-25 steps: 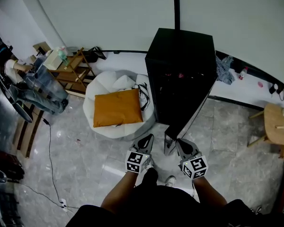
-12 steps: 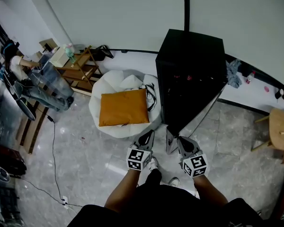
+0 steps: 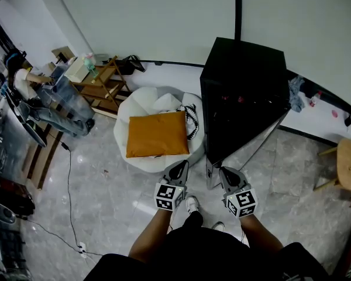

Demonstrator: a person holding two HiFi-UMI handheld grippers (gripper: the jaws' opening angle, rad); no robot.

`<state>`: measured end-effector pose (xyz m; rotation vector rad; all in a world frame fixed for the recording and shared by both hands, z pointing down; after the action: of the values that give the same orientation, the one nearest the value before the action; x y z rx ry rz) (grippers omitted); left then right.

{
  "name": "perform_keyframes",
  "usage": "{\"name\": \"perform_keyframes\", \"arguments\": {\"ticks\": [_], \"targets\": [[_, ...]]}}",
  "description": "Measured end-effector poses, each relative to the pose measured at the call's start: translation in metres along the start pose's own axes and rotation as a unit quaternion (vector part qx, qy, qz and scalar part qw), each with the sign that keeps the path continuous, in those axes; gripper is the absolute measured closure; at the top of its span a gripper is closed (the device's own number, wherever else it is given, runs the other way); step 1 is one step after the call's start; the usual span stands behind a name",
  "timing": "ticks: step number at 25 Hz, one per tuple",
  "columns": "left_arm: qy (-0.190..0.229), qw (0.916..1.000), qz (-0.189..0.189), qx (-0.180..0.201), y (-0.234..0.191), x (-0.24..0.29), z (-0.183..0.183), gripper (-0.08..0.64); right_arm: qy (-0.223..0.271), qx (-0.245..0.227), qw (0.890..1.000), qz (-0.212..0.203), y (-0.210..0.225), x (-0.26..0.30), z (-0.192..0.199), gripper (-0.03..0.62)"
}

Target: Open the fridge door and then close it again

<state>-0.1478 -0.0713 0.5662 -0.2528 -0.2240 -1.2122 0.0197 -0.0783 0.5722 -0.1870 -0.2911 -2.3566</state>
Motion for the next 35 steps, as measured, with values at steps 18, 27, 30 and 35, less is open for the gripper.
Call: {"name": "perform_keyframes", "arguments": {"ticks": [18,27,30,35], "targets": [[-0.003,0.9998,0.020,0.000,-0.046,0.030,-0.009,0.538,-0.004,-0.019,1.000,0.004,0.005,0.073,-0.017,0.574],[-0.010,0.9992,0.039,-0.003,-0.061,0.050,-0.011,0.538,-0.004,-0.033,0.999,0.032,0.022,0.105,-0.024,0.574],[-0.004,0.9990,0.045,0.002,-0.066,0.058,-0.016,0.538,-0.003,-0.036,0.999,0.041,0.031,0.114,-0.026,0.574],[-0.006,0.9986,0.053,0.005,-0.075,0.070,-0.018,0.538,-0.005,-0.045,0.998,0.048,0.040,0.131,-0.031,0.574]]}}
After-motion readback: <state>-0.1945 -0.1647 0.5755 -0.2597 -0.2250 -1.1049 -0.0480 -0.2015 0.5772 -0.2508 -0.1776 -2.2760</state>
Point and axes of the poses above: the fingertips, and each gripper's own axes: x forward along the fingers, y to its right, z out of its underside, the point moved 3 cm from there along -x, backward along the fingers, and after that the axes turned 1 degree about z, right-handed, at the moved point
